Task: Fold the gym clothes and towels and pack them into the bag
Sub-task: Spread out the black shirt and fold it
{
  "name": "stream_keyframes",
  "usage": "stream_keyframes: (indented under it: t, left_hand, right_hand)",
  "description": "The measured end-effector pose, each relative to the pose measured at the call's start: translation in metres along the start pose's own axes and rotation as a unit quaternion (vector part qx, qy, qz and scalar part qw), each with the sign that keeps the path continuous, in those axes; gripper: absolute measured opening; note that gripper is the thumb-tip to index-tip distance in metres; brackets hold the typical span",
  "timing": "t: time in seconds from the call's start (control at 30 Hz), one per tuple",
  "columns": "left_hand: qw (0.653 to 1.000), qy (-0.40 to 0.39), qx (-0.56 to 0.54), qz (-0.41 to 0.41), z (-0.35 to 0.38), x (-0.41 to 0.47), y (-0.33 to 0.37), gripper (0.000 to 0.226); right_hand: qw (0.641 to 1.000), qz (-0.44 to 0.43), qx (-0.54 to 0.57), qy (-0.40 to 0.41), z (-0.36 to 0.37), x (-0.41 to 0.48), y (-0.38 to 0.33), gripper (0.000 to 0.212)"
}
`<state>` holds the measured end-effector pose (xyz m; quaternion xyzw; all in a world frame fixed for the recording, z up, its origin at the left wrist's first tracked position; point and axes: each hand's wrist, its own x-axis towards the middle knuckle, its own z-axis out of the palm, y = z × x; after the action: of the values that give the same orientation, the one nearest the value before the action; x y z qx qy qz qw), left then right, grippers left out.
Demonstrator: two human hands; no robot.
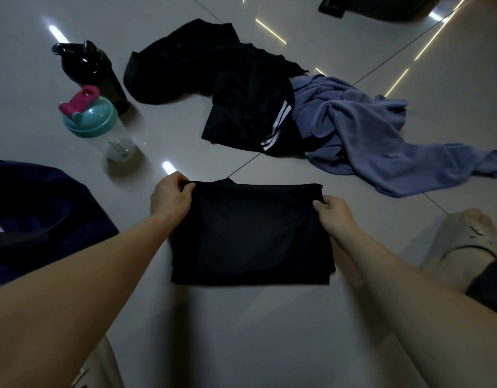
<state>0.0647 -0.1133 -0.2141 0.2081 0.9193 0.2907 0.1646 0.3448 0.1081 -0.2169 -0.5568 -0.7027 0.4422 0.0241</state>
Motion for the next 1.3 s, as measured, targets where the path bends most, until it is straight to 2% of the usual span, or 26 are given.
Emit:
stream_keyframes:
  t: [0.07, 0.13, 0.23, 0.3, 0.33, 0.4, 0.5, 0.6, 0.8, 0.93, 1.1, 1.23, 1.3]
  left_hand:
    - [1.0, 0.003, 0.005, -0.006, 0.0, 0.001, -0.001, 0.016]
    - [1.0, 0.004, 0.01, -0.013, 0.002, 0.002, -0.001, 0.018]
    - [0.999, 0.031, 0.028, 0.002, 0.002, 0.0, 0.004, 0.024]
    - [0.992, 0.062, 0.085, 0.064, 0.006, -0.007, 0.007, 0.039]
    - [0.986, 0.063, 0.113, 0.109, 0.009, -0.014, 0.008, 0.045]
    - [0.965, 0.035, 0.159, 0.205, 0.018, -0.033, 0.008, 0.054]
    - [0.928, -0.035, 0.222, 0.296, 0.037, -0.055, 0.004, 0.066]
    - [0.914, -0.079, 0.284, 0.278, 0.046, -0.054, -0.008, 0.079]
    - [0.927, -0.084, 0.289, 0.222, 0.047, -0.047, -0.017, 0.086]
    - [0.932, -0.084, 0.287, 0.207, 0.05, -0.045, -0.011, 0.088]
    - [0.928, -0.113, 0.297, 0.194, 0.037, -0.027, -0.003, 0.094]
    - [0.932, -0.096, 0.29, 0.193, 0.017, -0.023, 0.006, 0.081]
    - [0.935, -0.095, 0.288, 0.183, 0.009, -0.024, 0.008, 0.075]
  right_hand:
    - [0.988, -0.047, -0.142, 0.04, -0.002, -0.005, -0.002, 0.031]
    - [0.969, -0.062, -0.222, 0.088, -0.003, -0.009, -0.003, 0.037]
    - [0.954, -0.068, -0.25, 0.15, -0.005, -0.011, -0.005, 0.029]
    - [0.936, -0.134, -0.263, 0.19, -0.002, -0.012, -0.007, 0.023]
    - [0.921, -0.176, -0.286, 0.199, 0.002, -0.013, -0.007, 0.029]
    - [0.888, -0.264, -0.333, 0.175, 0.015, -0.017, -0.007, 0.044]
    - [0.833, -0.369, -0.404, 0.077, 0.037, -0.023, -0.008, 0.057]
    - [0.821, -0.342, -0.457, 0.021, 0.04, -0.019, -0.002, 0.071]
    - [0.869, -0.222, -0.44, 0.025, 0.032, -0.007, 0.021, 0.088]
    - [0.874, -0.209, -0.438, 0.029, 0.035, -0.004, 0.019, 0.088]
    - [0.876, -0.179, -0.446, -0.025, 0.024, -0.003, -0.001, 0.09]
    - [0.856, -0.221, -0.466, -0.029, 0.014, -0.007, -0.034, 0.086]
    - [0.849, -0.23, -0.471, -0.063, 0.012, -0.012, -0.043, 0.083]
